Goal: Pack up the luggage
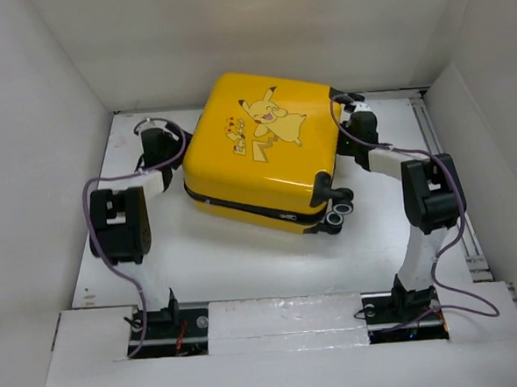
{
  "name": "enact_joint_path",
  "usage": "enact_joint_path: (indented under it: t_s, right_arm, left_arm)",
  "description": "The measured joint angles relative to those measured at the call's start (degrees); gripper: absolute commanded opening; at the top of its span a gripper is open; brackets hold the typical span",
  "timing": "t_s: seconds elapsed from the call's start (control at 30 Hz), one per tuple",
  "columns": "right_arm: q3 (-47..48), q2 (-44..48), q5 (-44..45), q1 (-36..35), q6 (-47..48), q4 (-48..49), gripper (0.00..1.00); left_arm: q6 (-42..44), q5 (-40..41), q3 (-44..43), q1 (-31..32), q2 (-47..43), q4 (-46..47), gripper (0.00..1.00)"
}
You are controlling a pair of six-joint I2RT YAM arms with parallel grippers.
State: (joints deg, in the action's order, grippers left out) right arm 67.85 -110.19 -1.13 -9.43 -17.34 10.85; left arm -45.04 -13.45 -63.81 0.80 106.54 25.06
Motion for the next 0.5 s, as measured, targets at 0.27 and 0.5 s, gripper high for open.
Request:
enact_joint_path:
  t_s: [0.27,0.5]
  right_arm:
    - [26.4,-13.1,-5.1,0.3,9.1,-20.5,0.09]
    - [70.8,-35.8,-16.3,-0.5,12.1,-34.7,0.4]
  left_arm:
    - [-5.8,28.1,27.9,12.2,-23.9,3.0,0.68]
    - [-8.0,44.1,39.8,32.0,-44.1,-7.2,0.64]
